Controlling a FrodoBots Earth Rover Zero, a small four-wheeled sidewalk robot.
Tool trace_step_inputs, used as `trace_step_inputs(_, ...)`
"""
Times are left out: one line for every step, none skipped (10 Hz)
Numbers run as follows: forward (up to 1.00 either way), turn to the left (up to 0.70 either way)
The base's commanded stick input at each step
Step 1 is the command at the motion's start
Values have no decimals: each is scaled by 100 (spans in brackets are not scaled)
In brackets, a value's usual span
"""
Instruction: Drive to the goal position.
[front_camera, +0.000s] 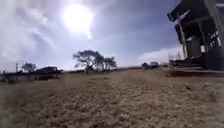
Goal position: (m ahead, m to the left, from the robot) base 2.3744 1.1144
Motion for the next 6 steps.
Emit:
trace_step_inputs(70, 0)
trace_step_inputs(70, 0)
trace_step_inputs(70, 0)
trace_step_inputs(70, 0)
trace_step_inputs(70, 0)
trace_step_inputs(70, 0)
